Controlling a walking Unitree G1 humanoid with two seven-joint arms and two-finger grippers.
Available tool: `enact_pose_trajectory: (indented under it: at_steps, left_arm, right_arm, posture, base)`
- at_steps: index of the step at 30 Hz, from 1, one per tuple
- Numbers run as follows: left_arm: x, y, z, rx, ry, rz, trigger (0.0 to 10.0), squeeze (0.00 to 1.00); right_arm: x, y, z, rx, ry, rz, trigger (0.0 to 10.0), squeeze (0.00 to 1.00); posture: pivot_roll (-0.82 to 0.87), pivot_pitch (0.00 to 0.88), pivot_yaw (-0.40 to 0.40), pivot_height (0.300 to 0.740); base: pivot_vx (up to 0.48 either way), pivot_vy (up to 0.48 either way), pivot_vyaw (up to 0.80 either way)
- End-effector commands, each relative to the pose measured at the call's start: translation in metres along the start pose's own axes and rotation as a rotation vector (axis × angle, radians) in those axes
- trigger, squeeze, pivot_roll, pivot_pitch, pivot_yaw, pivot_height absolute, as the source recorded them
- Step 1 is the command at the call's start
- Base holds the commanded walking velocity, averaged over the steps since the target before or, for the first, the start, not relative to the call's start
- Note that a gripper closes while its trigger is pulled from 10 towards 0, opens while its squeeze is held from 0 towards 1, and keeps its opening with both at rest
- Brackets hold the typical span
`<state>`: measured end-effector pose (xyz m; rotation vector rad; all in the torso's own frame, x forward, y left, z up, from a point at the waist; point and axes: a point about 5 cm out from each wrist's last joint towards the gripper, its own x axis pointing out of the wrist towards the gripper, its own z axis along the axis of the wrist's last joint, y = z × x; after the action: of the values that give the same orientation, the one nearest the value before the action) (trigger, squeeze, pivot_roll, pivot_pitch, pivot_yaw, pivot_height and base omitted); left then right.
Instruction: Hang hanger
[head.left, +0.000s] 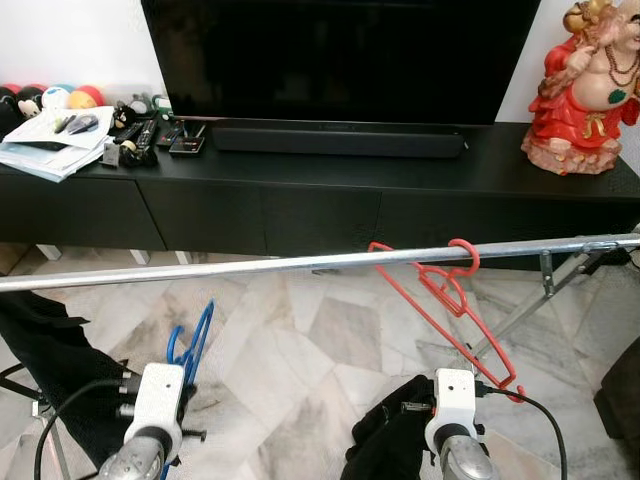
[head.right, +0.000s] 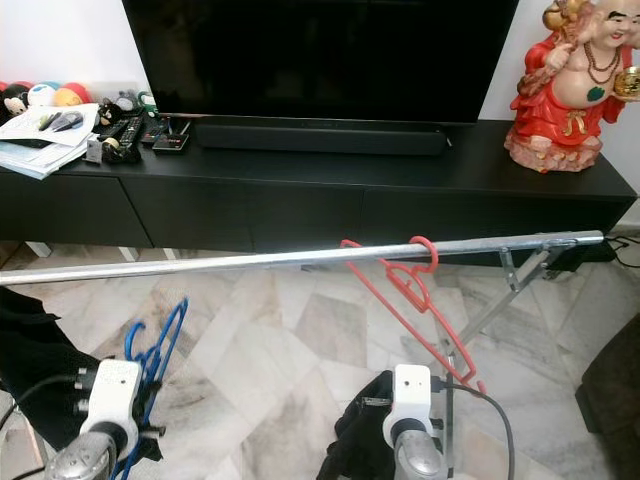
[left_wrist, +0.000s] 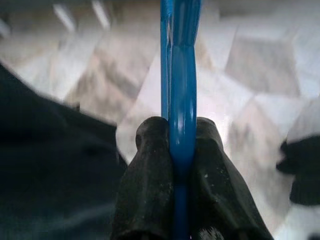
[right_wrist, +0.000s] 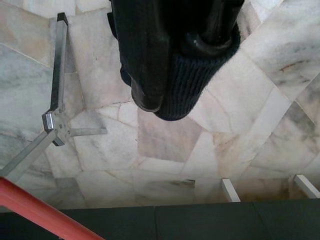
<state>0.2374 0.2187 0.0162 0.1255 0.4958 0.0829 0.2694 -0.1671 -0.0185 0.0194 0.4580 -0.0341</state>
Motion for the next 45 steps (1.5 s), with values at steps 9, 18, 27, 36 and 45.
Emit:
enact_pose_trajectory:
  at_steps: [9, 18, 27, 36, 45]
  left_arm:
    - [0.006, 0.003, -0.07, -0.097, 0.339, 0.09, 10.0, 0.0]
    - [-0.015, 0.002, -0.118, -0.138, 0.513, 0.14, 10.0, 0.0]
    - [-0.023, 0.003, -0.132, -0.145, 0.559, 0.155, 10.0, 0.0]
    - [-0.023, -0.002, -0.133, -0.175, 0.548, 0.141, 10.0, 0.0]
    - [-0.024, -0.001, -0.135, -0.176, 0.557, 0.135, 10.0, 0.0]
  right_arm:
    - [-0.001, -0.002, -0.002, -0.006, 0.001, -0.006, 10.0, 0.0]
    - [-0.002, -0.001, -0.003, -0.01, 0.001, -0.004, 10.0, 0.0]
    - [-0.001, -0.001, -0.002, -0.015, -0.002, 0.001, 10.0, 0.0]
    - [0.0, -0.002, 0.0, -0.018, -0.002, 0.0, 10.0, 0.0]
    - [-0.001, -0.004, -0.001, -0.016, 0.001, -0.006, 10.0, 0.0]
  posture:
    - [-0.04, 0.074, 0.032, 0.74]
    - [-0.05, 0.056, 0.035, 0.74]
    - [-0.05, 0.047, 0.025, 0.74]
    - [-0.04, 0.071, 0.011, 0.74]
    - [-0.05, 0.082, 0.014, 0.74]
  base:
    - [0.0, 0.0, 0.0]
    - [0.0, 0.0, 0.0]
    - [0.0, 0.0, 0.0]
    - [0.0, 0.0, 0.0]
    - [0.0, 0.0, 0.0]
